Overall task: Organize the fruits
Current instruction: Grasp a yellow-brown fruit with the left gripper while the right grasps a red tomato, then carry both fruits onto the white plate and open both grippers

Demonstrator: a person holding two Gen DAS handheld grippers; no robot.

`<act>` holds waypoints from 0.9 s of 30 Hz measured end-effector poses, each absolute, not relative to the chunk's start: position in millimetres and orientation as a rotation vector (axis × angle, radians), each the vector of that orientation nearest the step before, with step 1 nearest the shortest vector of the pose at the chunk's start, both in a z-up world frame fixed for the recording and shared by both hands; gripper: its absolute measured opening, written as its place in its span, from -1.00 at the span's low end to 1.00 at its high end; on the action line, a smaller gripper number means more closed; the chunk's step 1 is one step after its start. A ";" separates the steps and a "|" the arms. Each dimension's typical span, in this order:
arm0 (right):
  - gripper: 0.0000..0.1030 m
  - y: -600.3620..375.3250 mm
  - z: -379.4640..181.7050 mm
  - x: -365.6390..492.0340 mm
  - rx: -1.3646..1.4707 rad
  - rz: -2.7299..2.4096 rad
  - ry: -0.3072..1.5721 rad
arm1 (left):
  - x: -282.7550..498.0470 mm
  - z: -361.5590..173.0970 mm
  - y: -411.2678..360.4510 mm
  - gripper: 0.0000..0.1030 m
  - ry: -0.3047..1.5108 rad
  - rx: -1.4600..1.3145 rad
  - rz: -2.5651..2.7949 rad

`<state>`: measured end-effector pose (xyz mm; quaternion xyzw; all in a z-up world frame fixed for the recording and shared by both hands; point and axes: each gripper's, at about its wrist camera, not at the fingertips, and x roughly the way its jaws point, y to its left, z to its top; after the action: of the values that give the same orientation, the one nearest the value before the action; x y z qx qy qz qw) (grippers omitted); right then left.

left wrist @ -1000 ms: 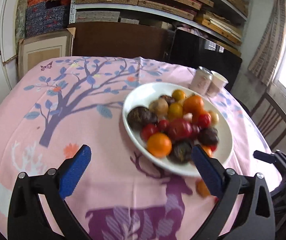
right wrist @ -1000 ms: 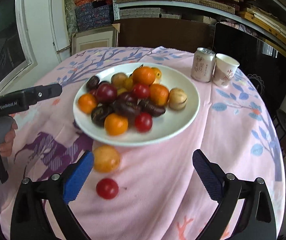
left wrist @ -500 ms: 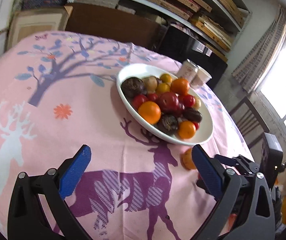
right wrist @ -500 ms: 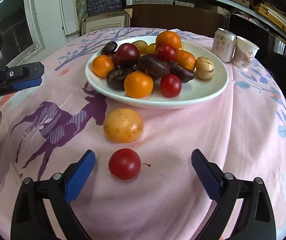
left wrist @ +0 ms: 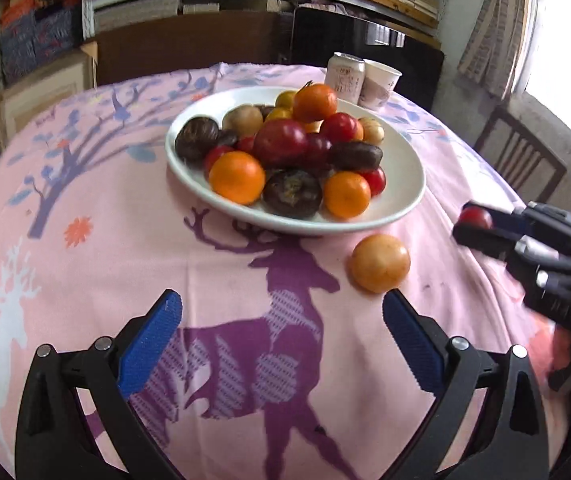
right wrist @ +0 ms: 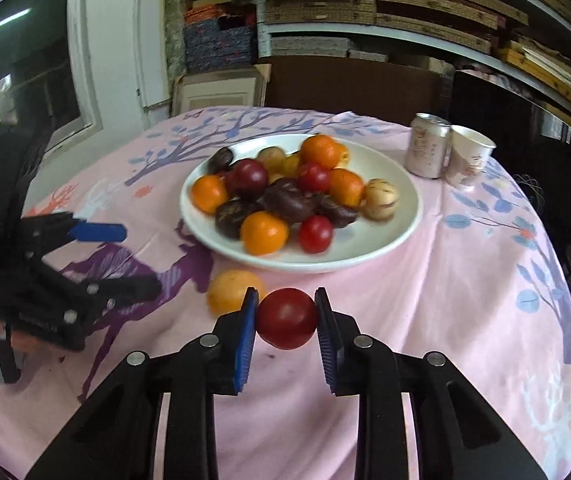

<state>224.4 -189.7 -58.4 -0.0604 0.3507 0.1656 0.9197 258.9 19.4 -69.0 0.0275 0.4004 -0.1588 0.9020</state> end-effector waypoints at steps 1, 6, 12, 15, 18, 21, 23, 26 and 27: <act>-0.44 -198.3 -56.9 227.5 -0.113 0.302 0.714 | 258.6 -67.8 13.3 0.91 0.812 0.049 -0.325; -0.44 -227.3 -58.5 235.6 -0.059 0.211 0.718 | 272.5 -75.1 -19.7 0.91 0.866 0.081 -0.328; -0.44 -231.8 -62.2 236.8 -0.049 0.201 0.730 | 285.9 -93.0 -46.6 0.91 0.919 0.129 -0.323; -0.44 -228.6 -65.8 238.7 -0.062 0.206 0.750 | 289.2 -95.9 -54.8 0.91 0.921 0.150 -0.317; -0.44 -227.3 -69.3 239.9 -0.065 0.204 0.768 | 290.2 -95.4 -55.6 0.76 0.915 0.139 -0.316; -0.44 -227.5 -68.4 238.9 -0.062 0.203 0.761 | 286.3 -88.1 -50.1 -0.17 0.886 0.087 -0.389; -0.44 -228.7 -66.7 237.8 -0.053 0.198 0.753 | 284.7 -86.0 -45.1 -0.16 0.900 0.076 -0.405; -0.44 -231.0 -63.8 236.1 -0.037 0.192 0.745 | 280.6 -82.3 -37.3 -0.16 0.910 0.078 -0.416; -0.44 -231.9 -62.2 235.5 -0.034 0.190 0.743 | 279.3 -79.4 -33.2 -0.16 0.915 0.065 -0.424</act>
<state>235.5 -231.9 -62.2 -0.0165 0.3623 0.0927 0.9273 279.3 -33.2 -79.4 0.0311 0.4382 -0.2029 0.8751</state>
